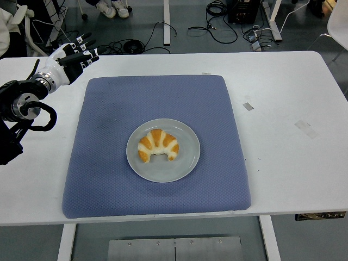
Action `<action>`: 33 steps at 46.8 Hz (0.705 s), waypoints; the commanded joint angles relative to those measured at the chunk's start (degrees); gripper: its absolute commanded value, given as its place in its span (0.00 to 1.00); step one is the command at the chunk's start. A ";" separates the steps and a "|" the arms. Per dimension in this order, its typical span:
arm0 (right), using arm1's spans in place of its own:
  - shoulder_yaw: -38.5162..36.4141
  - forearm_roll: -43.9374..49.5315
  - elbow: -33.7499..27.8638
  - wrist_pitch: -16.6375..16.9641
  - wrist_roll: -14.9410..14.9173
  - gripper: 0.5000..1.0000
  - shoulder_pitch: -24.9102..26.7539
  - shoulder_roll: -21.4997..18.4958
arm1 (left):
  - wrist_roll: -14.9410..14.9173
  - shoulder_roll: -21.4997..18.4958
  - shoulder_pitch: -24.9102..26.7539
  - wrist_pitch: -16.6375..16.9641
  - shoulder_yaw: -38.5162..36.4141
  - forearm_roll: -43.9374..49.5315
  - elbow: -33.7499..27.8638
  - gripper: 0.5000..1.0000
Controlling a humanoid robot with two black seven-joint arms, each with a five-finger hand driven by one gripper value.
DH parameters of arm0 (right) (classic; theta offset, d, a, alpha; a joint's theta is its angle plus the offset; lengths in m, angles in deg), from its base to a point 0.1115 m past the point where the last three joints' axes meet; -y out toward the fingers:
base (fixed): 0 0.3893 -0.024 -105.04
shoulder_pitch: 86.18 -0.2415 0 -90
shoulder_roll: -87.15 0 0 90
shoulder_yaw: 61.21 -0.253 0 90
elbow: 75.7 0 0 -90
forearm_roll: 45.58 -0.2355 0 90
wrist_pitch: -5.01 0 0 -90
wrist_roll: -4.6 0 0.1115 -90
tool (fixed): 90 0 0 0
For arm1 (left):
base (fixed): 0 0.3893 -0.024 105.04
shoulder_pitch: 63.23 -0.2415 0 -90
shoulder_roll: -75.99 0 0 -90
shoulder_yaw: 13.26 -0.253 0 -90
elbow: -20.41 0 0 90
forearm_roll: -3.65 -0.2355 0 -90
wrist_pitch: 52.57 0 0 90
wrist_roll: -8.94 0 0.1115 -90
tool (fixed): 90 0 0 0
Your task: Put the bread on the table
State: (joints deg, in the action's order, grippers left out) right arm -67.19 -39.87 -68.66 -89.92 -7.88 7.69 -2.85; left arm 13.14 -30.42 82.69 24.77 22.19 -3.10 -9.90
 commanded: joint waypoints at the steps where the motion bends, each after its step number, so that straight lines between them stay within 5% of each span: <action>1: 0.00 0.00 -0.01 0.02 0.00 1.00 0.00 0.00 | 0.02 -0.20 0.06 0.00 -0.04 -0.02 0.07 0.99; 33: 0.00 0.00 -0.01 0.02 0.00 1.00 0.00 0.00 | -0.16 -0.56 -0.02 0.44 -0.12 0.16 0.34 0.99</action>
State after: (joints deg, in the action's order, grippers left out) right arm -67.19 -39.87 -68.67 -89.91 -7.89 7.69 -2.85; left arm 12.96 -30.98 82.90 25.16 22.08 -3.02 -9.49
